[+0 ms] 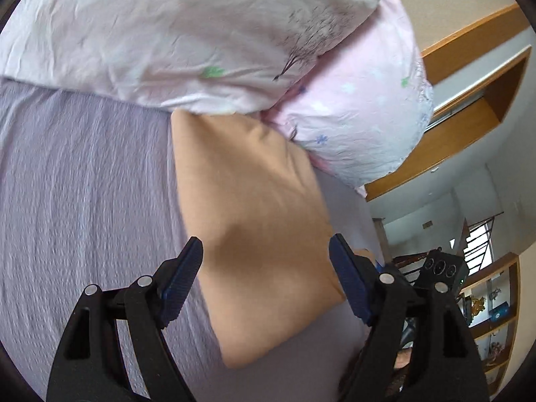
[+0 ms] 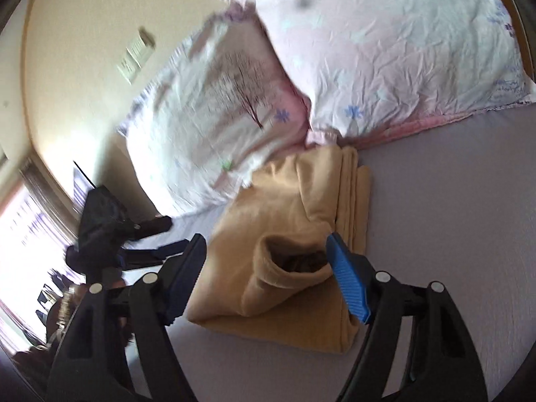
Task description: Fold small clothes
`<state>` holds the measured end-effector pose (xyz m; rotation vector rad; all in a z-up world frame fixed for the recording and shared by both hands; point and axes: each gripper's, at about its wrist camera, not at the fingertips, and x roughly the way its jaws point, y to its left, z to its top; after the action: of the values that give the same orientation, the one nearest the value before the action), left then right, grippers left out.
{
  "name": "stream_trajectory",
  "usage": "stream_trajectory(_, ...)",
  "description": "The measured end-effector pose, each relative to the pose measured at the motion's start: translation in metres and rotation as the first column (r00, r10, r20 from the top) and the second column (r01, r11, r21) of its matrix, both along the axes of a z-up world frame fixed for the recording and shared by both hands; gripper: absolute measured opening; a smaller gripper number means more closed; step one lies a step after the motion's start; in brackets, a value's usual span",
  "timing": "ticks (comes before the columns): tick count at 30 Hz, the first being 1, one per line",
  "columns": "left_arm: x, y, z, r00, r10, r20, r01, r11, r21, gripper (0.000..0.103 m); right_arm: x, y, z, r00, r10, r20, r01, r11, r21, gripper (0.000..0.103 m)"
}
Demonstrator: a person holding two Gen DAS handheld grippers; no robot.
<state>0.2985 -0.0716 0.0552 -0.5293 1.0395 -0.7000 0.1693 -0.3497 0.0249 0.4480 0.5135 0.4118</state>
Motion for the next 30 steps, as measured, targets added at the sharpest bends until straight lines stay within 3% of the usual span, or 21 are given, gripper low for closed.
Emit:
stream_trajectory(1, 0.002, -0.002, -0.005, 1.000, -0.006, -0.006, 0.006, 1.000, 0.007, 0.078, 0.005, 0.005, -0.004, 1.000, -0.001, -0.022, 0.000, 1.000, -0.030, 0.015)
stream_trajectory(2, 0.002, -0.006, -0.008, 1.000, -0.010, -0.010, 0.010, 1.000, 0.021, 0.078, 0.010, 0.010, -0.009, 0.998, -0.003, -0.056, 0.000, 0.998, -0.069, 0.009)
stream_trajectory(6, -0.007, -0.009, -0.016, 0.998, -0.056, -0.010, 0.057, 0.998, 0.039, 0.078, -0.025, 0.000, -0.015, 0.998, -0.052, -0.021, 0.050, 0.997, -0.052, 0.008)
stream_trajectory(8, -0.008, -0.007, -0.020, 0.998, -0.070, -0.007, 0.070, 0.996, 0.059, 0.078, -0.033, -0.002, -0.027, 0.995, -0.054, -0.078, 0.050, 0.997, -0.053, 0.008)
stream_trajectory(10, -0.007, -0.011, -0.025, 0.997, -0.079, -0.020, 0.080, 0.995, 0.066, 0.078, -0.030, 0.002, -0.040, 0.988, -0.041, -0.150, 0.029, 0.996, -0.081, 0.016)
stream_trajectory(11, -0.005, -0.012, -0.028, 0.996, -0.083, -0.031, 0.085, 0.994, 0.065, 0.079, -0.029, -0.003, -0.041, 0.984, -0.031, -0.176, 0.026, 0.999, -0.030, 0.025)
stream_trajectory(12, -0.003, -0.014, -0.031, 0.996, -0.084, -0.040, 0.087, 0.994, 0.062, 0.080, -0.027, -0.011, -0.038, 0.984, -0.013, -0.180, 0.020, 0.999, 0.039, 0.052)
stream_trajectory(14, 0.001, -0.018, -0.040, 0.995, -0.077, -0.063, 0.081, 0.994, 0.071, 0.081, -0.021, -0.028, -0.030, 0.989, -0.024, -0.146, 0.047, 0.986, 0.158, 0.087)
stream_trajectory(15, 0.005, -0.020, -0.045, 0.994, -0.073, -0.080, 0.079, 0.994, 0.071, 0.081, -0.014, -0.033, -0.028, 0.990, -0.035, -0.134, 0.058, 0.984, 0.168, 0.088)
stream_trajectory(19, 0.014, -0.023, -0.048, 0.995, -0.044, -0.084, 0.046, 0.999, 0.027, 0.082, 0.037, -0.037, -0.047, 0.953, 0.008, -0.302, 0.056, 0.978, 0.200, 0.073)
stream_trajectory(20, 0.017, -0.024, -0.049, 0.994, -0.049, -0.096, 0.049, 0.999, -0.004, 0.078, 0.045, -0.035, -0.053, 0.946, 0.024, -0.322, 0.047, 0.976, 0.210, 0.060)
stream_trajectory(21, 0.019, -0.026, -0.051, 0.993, -0.053, -0.107, 0.051, 0.999, -0.020, 0.062, 0.050, -0.032, -0.057, 0.942, 0.037, -0.335, 0.039, 0.975, 0.217, 0.045)
stream_trajectory(23, 0.019, -0.022, -0.051, 0.993, -0.042, -0.109, 0.041, 0.999, -0.013, 0.045, 0.051, -0.026, -0.060, 0.947, 0.022, -0.322, 0.049, 0.977, 0.209, 0.038)
stream_trajectory(24, 0.016, -0.016, -0.047, 0.995, -0.050, -0.090, 0.048, 0.998, -0.027, 0.038, 0.050, -0.022, -0.058, 0.952, 0.029, -0.304, 0.038, 0.977, 0.211, 0.036)
stream_trajectory(28, 0.000, 0.021, -0.024, 1.000, -0.028, 0.003, 0.028, 1.000, -0.004, 0.037, 0.044, 0.001, -0.052, 0.960, 0.106, -0.259, -0.042, 0.969, 0.242, 0.034)
stream_trajectory(30, -0.005, 0.037, -0.023, 1.000, -0.005, 0.024, 0.004, 0.999, 0.035, 0.038, 0.047, 0.025, -0.055, 0.952, 0.147, -0.267, -0.091, 0.974, 0.208, 0.035)
